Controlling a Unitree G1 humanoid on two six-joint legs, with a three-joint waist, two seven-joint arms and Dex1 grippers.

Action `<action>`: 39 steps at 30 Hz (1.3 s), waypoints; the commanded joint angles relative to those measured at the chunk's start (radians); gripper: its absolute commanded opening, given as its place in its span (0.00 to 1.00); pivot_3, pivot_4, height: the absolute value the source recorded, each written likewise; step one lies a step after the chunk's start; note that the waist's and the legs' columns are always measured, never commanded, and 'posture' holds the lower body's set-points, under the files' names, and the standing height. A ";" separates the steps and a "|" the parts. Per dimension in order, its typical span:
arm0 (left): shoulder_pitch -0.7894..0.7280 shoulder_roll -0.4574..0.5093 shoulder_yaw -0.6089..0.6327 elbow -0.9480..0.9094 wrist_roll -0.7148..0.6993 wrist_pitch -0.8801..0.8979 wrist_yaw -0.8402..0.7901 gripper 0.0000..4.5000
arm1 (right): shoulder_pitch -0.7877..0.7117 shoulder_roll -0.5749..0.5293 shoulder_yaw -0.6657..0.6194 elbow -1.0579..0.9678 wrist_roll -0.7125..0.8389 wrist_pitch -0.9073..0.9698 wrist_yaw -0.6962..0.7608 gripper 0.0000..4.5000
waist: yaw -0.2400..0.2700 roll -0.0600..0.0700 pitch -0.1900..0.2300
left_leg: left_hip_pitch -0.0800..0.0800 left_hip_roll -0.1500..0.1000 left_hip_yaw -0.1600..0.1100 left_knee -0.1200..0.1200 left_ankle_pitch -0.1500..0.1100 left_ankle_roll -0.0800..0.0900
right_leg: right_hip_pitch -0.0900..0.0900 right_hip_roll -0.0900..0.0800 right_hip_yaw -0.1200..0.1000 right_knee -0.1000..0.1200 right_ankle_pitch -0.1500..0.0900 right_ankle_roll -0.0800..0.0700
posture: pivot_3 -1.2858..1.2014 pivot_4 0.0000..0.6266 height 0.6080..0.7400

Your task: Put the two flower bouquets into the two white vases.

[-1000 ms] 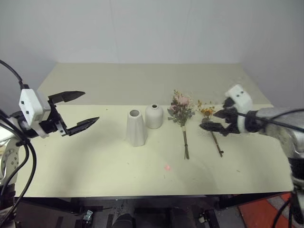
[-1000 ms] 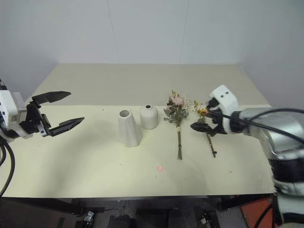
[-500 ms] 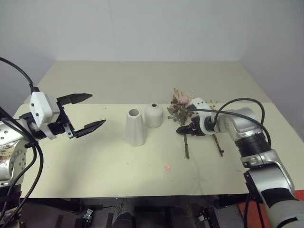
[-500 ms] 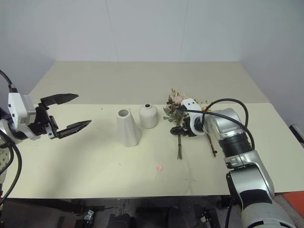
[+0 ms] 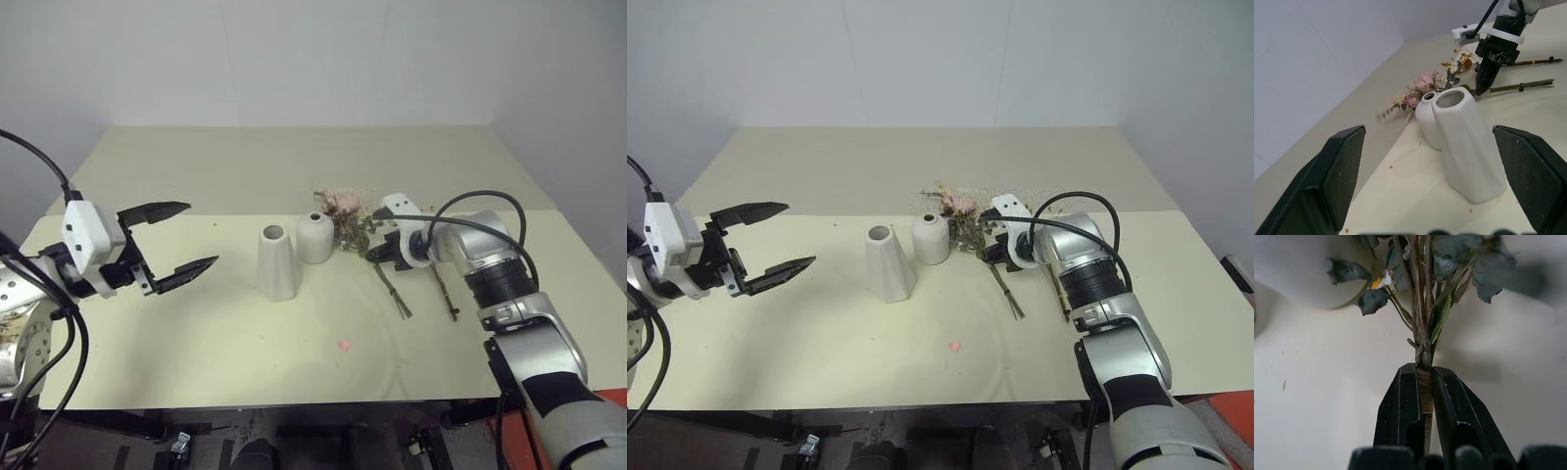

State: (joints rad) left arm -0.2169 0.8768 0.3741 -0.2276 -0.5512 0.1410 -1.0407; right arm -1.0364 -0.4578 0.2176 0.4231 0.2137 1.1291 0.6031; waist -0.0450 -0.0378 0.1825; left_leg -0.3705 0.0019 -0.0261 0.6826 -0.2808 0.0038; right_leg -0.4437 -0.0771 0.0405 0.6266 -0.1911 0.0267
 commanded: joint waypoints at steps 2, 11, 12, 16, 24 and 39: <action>0.002 0.023 0.050 -0.030 -0.014 0.006 0.006 1.00 | -0.003 -0.016 -0.156 -0.264 -0.030 -0.103 -0.140 0.04 | 0.000 0.000 0.000 | -0.002 0.000 0.000 0.000 0.000 0.000 | -0.002 0.000 0.000 0.000 0.000 0.000 | 0.52 0.24 1.00; -0.031 0.041 0.055 0.021 -0.010 0.003 -0.015 1.00 | 0.108 0.338 -0.496 -0.576 0.228 -0.586 -0.321 0.04 | -0.012 0.000 -0.001 | -0.011 0.001 0.000 0.000 0.001 -0.002 | -0.013 0.000 0.001 0.005 0.002 -0.001 | 0.52 0.24 1.00; -0.035 0.043 0.058 0.027 -0.010 0.003 -0.018 1.00 | 0.121 0.377 -0.515 -0.603 0.301 -0.597 -0.288 0.04 | -0.013 0.000 -0.001 | -0.012 0.001 0.000 0.000 0.002 -0.003 | -0.013 0.001 0.000 0.005 0.003 -0.001 | 0.52 0.24 1.00; -0.028 0.061 0.083 0.039 -0.016 0.011 -0.031 1.00 | 0.149 0.442 -0.497 -0.681 0.460 -0.612 -0.206 0.04 | -0.014 0.001 0.000 | -0.012 0.001 0.000 0.000 0.003 -0.004 | -0.013 0.001 0.000 0.005 0.005 -0.001 | 0.52 0.24 1.00; 0.003 0.091 0.126 0.073 -0.013 0.017 -0.053 1.00 | 0.235 0.505 -0.333 -0.705 0.470 -0.637 -0.176 0.04 | -0.026 0.001 0.000 | -0.008 0.002 0.000 0.000 0.004 -0.006 | -0.012 0.002 0.001 0.004 0.005 -0.001 | 0.52 0.24 1.00; 0.037 0.083 0.139 0.059 -0.016 0.028 -0.044 1.00 | 0.176 0.550 -0.232 -0.433 0.331 -0.872 -0.117 0.04 | -0.025 0.001 0.000 | -0.008 0.002 0.000 0.000 0.004 -0.006 | -0.013 0.002 0.000 0.004 0.005 -0.001 | 0.52 0.24 1.00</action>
State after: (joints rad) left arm -0.1819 0.9514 0.4708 -0.1417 -0.5521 0.1621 -1.0937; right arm -0.8177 0.0802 -0.0125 -0.0028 0.5516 0.3075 0.4736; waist -0.0705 -0.0368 0.1823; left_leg -0.3788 0.0040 -0.0260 0.6825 -0.2769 -0.0023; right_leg -0.4564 -0.0750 0.0410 0.6310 -0.1860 0.0257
